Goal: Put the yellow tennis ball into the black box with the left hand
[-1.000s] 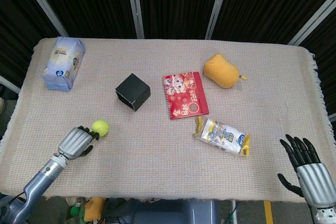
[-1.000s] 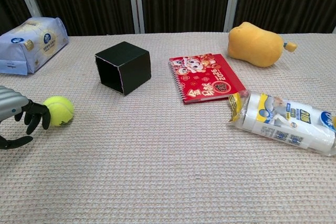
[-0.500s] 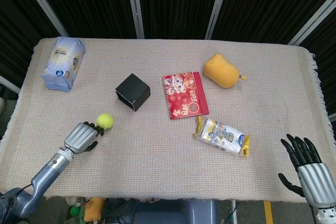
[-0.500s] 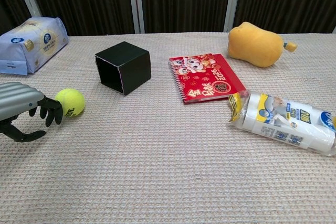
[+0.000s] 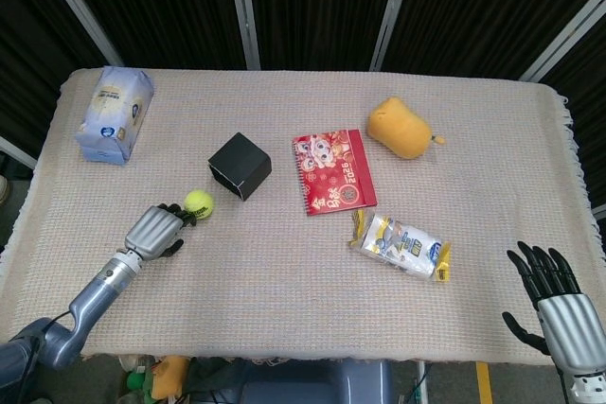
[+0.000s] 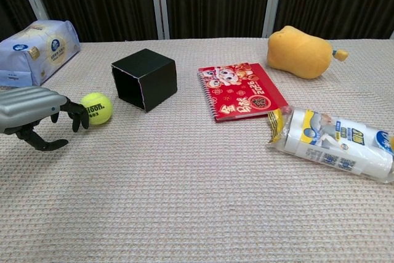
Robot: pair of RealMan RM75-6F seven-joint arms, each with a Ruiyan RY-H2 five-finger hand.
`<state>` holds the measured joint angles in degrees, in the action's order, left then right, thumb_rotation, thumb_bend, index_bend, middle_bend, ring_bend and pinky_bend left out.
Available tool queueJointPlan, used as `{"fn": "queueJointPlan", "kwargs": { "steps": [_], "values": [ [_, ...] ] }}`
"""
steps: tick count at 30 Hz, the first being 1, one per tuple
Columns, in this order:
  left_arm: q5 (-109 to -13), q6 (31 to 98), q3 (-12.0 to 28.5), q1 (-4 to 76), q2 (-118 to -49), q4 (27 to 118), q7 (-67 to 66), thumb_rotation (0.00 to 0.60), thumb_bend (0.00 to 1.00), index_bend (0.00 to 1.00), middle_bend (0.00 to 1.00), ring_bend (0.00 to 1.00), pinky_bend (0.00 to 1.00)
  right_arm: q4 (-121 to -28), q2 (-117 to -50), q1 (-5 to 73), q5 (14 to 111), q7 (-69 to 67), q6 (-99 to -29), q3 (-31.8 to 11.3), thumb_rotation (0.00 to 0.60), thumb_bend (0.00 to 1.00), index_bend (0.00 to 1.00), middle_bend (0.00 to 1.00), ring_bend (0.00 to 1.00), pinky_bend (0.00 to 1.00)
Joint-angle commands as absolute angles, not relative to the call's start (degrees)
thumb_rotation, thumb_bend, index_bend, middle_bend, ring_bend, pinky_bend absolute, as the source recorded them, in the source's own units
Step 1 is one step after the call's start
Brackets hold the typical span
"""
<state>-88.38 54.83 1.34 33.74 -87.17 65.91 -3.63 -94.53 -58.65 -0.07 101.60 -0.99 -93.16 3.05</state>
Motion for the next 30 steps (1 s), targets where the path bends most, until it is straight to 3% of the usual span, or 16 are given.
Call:
{"fn": "queueJointPlan", "kwargs": {
  "steps": [1, 12, 24, 26, 30],
  "values": [
    [-89.2, 54.6, 0.8, 34.4, -88.2, 64.1, -2.5, 0.600, 0.37, 0.33, 0.37, 0.25, 0.38, -94.5, -58.5, -0.2, 101.6, -1.3, -93.5, 3.0, 0.600, 0.29, 0.00, 0.00, 0.00, 0.00],
    [-90.4, 55.4, 0.9, 36.7, -92.0, 58.4, 1.1, 0.600, 0.37, 0.30, 0.33, 0.18, 0.27, -94.1, -58.1, -0.3, 101.8, -2.3, -94.0, 3.0, 0.600, 0.29, 0.00, 0.00, 0.00, 0.00],
    [-90.3, 56.8, 1.5, 38.0, -94.5, 54.6, 4.8, 0.600, 0.37, 0.29, 0.25, 0.11, 0.22, -94.0, -58.0, -0.3, 101.8, -2.6, -93.9, 3.0, 0.600, 0.29, 0.00, 0.00, 0.00, 0.00],
    [-89.9, 56.6, 1.9, 38.3, -94.9, 54.2, 4.9, 0.600, 0.37, 0.28, 0.22, 0.09, 0.21, -94.0, -57.9, -0.3, 101.8, -2.6, -94.0, 3.0, 0.600, 0.29, 0.00, 0.00, 0.00, 0.00],
    [-88.2, 54.0, 2.2, 38.9, -95.3, 53.7, 4.6, 0.600, 0.37, 0.21, 0.03, 0.00, 0.19, -94.0, -57.9, -0.4, 101.7, -2.7, -94.2, 2.9, 0.600, 0.29, 0.00, 0.00, 0.00, 0.00]
  ]
}}
